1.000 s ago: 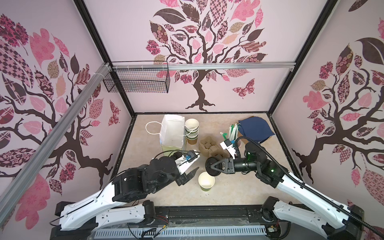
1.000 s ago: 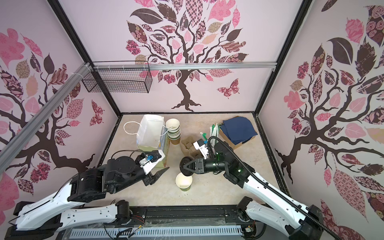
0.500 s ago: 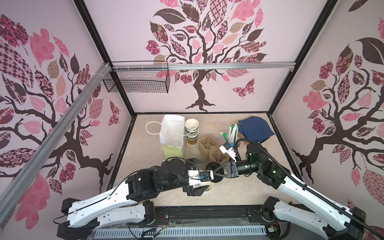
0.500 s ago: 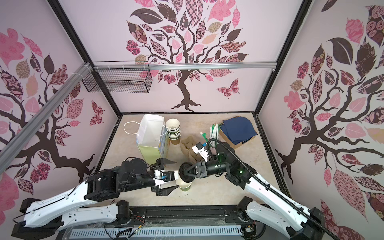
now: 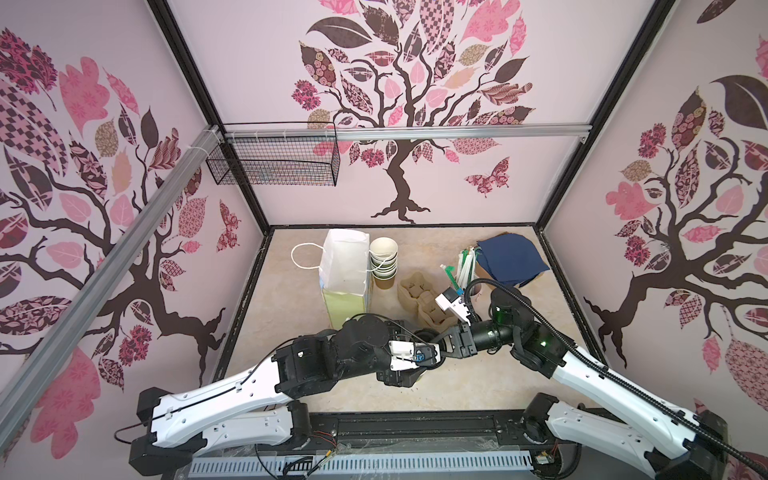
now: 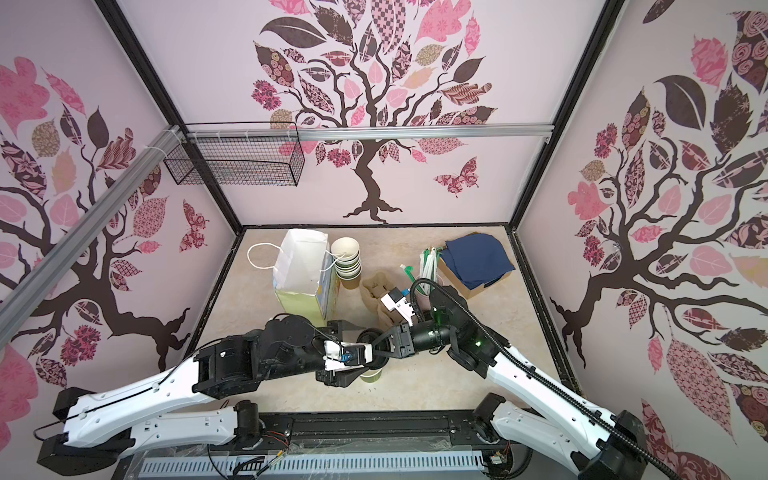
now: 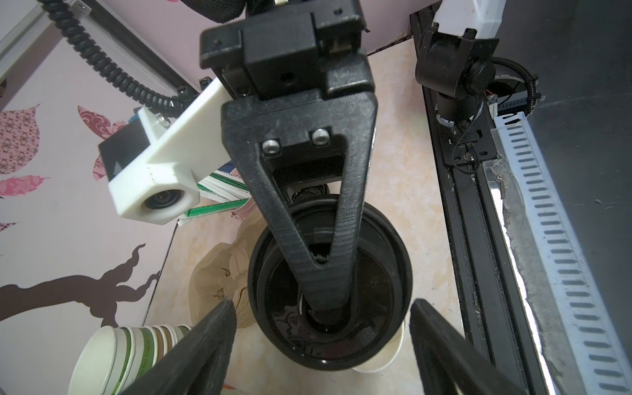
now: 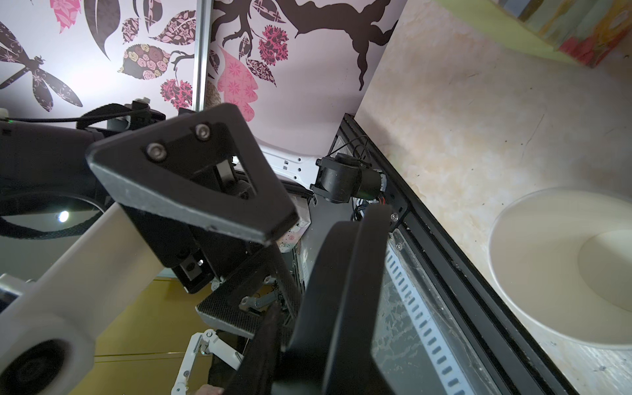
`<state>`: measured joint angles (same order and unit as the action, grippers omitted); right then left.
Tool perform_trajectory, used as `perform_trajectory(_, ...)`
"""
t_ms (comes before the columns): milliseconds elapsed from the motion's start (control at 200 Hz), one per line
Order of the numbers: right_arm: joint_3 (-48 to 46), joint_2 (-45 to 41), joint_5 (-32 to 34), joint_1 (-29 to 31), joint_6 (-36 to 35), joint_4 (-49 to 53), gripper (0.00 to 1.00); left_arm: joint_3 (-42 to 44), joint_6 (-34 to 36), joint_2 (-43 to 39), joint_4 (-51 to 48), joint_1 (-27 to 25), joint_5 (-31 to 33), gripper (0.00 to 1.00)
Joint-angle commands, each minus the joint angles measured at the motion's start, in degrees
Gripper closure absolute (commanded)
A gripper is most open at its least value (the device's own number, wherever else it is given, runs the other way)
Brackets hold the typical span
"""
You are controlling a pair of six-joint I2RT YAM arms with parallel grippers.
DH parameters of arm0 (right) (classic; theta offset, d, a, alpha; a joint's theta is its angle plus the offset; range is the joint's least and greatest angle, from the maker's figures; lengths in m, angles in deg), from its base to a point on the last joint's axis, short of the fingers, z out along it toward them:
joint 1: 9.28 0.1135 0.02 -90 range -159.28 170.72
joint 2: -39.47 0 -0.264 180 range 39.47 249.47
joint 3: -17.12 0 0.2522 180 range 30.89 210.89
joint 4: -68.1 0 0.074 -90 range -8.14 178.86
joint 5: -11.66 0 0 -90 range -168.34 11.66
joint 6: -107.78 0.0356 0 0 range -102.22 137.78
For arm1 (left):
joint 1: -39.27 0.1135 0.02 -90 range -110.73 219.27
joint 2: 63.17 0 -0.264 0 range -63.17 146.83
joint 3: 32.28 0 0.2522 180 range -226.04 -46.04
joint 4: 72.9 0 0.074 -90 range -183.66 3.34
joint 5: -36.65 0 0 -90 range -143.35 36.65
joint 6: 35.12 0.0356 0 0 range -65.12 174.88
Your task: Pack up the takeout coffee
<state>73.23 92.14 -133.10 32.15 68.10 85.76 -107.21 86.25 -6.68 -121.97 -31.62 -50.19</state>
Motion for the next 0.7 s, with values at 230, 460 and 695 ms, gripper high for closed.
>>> perform_trajectory(230,-0.1,-0.9,-1.8,0.0,0.9,-2.0,0.87,-1.0,1.3,2.1,-1.4,-0.2,-0.5,0.18)
perform_trajectory(460,-0.5,-1.0,-2.7,0.0,2.4,-3.9,0.86,-2.1,2.0,3.7,-2.7,-0.2,-1.2,0.23)
perform_trajectory(695,-0.5,-0.5,-3.5,0.1,2.9,-4.6,0.86,-2.4,2.0,4.3,-1.3,-0.2,-1.1,0.23)
